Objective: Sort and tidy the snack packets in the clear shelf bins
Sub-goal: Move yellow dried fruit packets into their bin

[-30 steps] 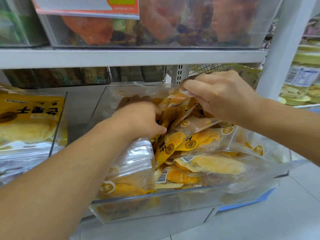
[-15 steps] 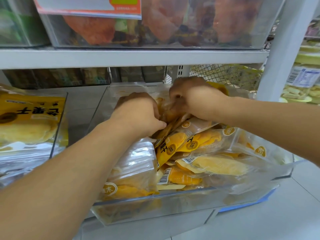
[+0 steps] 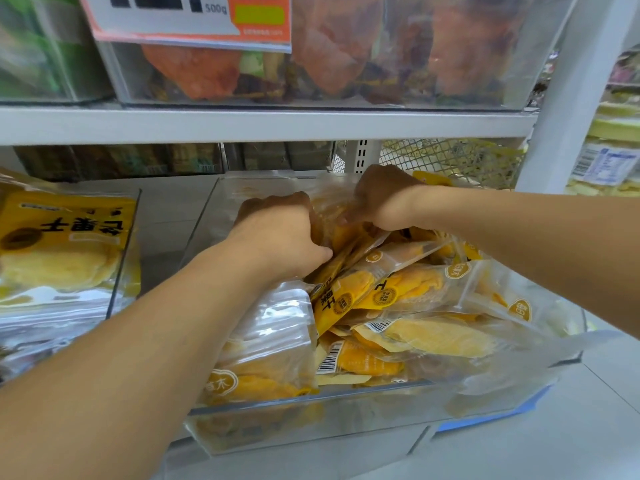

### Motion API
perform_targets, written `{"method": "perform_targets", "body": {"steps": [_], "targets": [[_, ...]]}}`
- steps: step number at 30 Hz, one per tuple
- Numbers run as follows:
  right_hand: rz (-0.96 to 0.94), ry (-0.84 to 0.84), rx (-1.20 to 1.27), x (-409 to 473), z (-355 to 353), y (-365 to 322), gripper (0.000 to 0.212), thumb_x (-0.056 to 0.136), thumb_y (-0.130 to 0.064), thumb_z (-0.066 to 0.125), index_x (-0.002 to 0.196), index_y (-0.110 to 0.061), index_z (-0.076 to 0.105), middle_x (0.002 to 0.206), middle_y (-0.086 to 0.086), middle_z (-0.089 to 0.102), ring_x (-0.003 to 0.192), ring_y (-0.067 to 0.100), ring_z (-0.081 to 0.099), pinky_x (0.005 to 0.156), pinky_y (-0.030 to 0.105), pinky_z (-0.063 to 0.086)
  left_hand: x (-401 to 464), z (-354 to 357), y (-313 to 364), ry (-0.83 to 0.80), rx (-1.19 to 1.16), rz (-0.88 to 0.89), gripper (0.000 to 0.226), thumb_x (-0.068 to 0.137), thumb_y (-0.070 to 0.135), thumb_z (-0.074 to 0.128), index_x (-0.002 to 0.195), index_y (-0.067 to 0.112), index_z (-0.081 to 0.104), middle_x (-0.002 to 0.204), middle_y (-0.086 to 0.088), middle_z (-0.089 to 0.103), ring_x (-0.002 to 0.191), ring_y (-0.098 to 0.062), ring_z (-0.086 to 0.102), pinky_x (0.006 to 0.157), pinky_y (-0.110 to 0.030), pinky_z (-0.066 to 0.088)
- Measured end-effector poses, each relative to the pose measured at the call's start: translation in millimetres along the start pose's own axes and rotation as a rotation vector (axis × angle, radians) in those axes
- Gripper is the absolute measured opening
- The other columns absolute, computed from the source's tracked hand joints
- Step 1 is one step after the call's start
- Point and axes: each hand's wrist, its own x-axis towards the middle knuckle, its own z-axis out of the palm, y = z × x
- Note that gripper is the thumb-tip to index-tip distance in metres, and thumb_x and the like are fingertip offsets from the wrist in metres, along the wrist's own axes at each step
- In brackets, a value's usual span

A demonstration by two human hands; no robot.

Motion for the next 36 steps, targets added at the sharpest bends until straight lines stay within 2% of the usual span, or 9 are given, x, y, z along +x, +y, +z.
{"method": "perform_targets", "body": {"steps": [3, 6, 12, 16, 19, 21, 28, 33, 36], "targets": [[-0.004, 0.049, 0.197, -3.4, 2.9, 0.0, 0.028, 0.091, -0.032, 0.071, 0.078, -0.009, 0.061, 0.088, 0.012, 0.069, 0.089, 0.028, 0.067, 0.079, 0.039, 0.054, 1.3, 0.6, -1.2, 0.026, -0.022, -0.011, 0.051, 0.085, 0.052, 0.069, 0.115, 0.019, 0.044, 0.095, 0.0, 0.056, 0.09, -0.025, 0.055, 0.074, -0.033, 0.039], [0.051, 0.05, 0.47, -7.0, 5.4, 10.3, 0.03, 0.089, -0.025, 0.074, 0.071, -0.009, 0.058, 0.081, 0.017, 0.072, 0.08, 0.031, 0.073, 0.073, 0.041, 0.061, 1.7, 1.6, 1.3, 0.076, -0.155, -0.034, 0.043, 0.087, 0.048, 0.068, 0.11, 0.019, 0.045, 0.095, 0.0, 0.057, 0.092, -0.026, 0.056, 0.074, -0.035, 0.042], [0.091, -0.115, 0.107, -9.8, 9.7, -5.9, 0.046, 0.081, -0.045, 0.078, 0.109, -0.011, 0.065, 0.104, 0.008, 0.068, 0.083, 0.022, 0.067, 0.064, 0.03, 0.056, 9.5, 6.4, 3.5, 0.121, -0.238, -0.107, 0.066, 0.091, 0.04, 0.067, 0.139, 0.011, 0.032, 0.116, -0.01, 0.062, 0.106, -0.035, 0.06, 0.089, -0.047, 0.053], [0.319, -0.092, 0.626, -4.9, 2.1, 4.0, 0.065, 0.068, -0.021, 0.092, 0.121, -0.007, 0.057, 0.13, 0.009, 0.06, 0.117, 0.032, 0.059, 0.098, 0.044, 0.053, 12.8, 8.6, 0.7, 0.107, -0.217, -0.103, 0.067, 0.091, 0.033, 0.07, 0.139, 0.016, 0.027, 0.118, -0.006, 0.065, 0.104, -0.032, 0.062, 0.09, -0.047, 0.054], [0.359, -0.155, 0.788, 3.1, 3.2, 11.7, 0.061, 0.062, -0.008, 0.093, 0.11, -0.006, 0.055, 0.133, 0.009, 0.059, 0.117, 0.026, 0.058, 0.105, 0.041, 0.049, 14.0, 11.0, -1.2, 0.087, -0.143, -0.093, 0.066, 0.092, 0.039, 0.067, 0.14, 0.015, 0.03, 0.121, -0.008, 0.063, 0.109, -0.034, 0.059, 0.092, -0.047, 0.053], [0.382, -0.22, 0.8, 7.0, 10.1, 12.5, 0.084, 0.053, -0.007, 0.096, 0.127, -0.007, 0.056, 0.137, 0.009, 0.059, 0.125, 0.028, 0.054, 0.109, 0.044, 0.045, 13.1, 11.0, -0.3, 0.09, -0.08, -0.089, 0.06, 0.094, 0.043, 0.064, 0.137, 0.013, 0.035, 0.119, -0.012, 0.061, 0.109, -0.037, 0.057, 0.088, -0.044, 0.052], [0.344, -0.288, 0.644, 13.2, 22.3, 8.0, 0.075, 0.067, -0.02, 0.09, 0.133, -0.011, 0.056, 0.135, 0.007, 0.061, 0.123, 0.031, 0.057, 0.105, 0.049, 0.047, 11.5, 10.6, -0.2, 0.064, 0.029, -0.056, 0.041, 0.099, 0.026, 0.058, 0.133, 0.014, 0.039, 0.101, -0.012, 0.057, 0.096, -0.033, 0.057, 0.073, -0.038, 0.043], [0.119, -0.179, -0.06, -25.8, -15.4, -2.0, 0.054, 0.077, -0.066, 0.071, 0.103, -0.019, 0.07, 0.094, 0.001, 0.069, 0.087, 0.022, 0.065, 0.083, 0.033, 0.054, 9.7, 6.5, 2.3, 0.12, -0.151, -0.101, 0.065, 0.093, 0.021, 0.067, 0.145, 0.018, 0.028, 0.112, -0.012, 0.06, 0.1, -0.034, 0.059, 0.082, -0.046, 0.053], [-0.143, -0.276, -0.112, -43.6, -19.6, -4.3, 0.029, 0.088, -0.05, 0.066, 0.108, -0.029, 0.073, 0.094, -0.009, 0.074, 0.088, 0.012, 0.065, 0.075, 0.021, 0.05, 5.5, 2.4, 5.2, 0.191, -0.238, -0.156, 0.046, 0.089, 0.019, 0.073, 0.124, 0.016, 0.043, 0.102, -0.01, 0.059, 0.09, -0.03, 0.058, 0.073, -0.042, 0.049]]}}
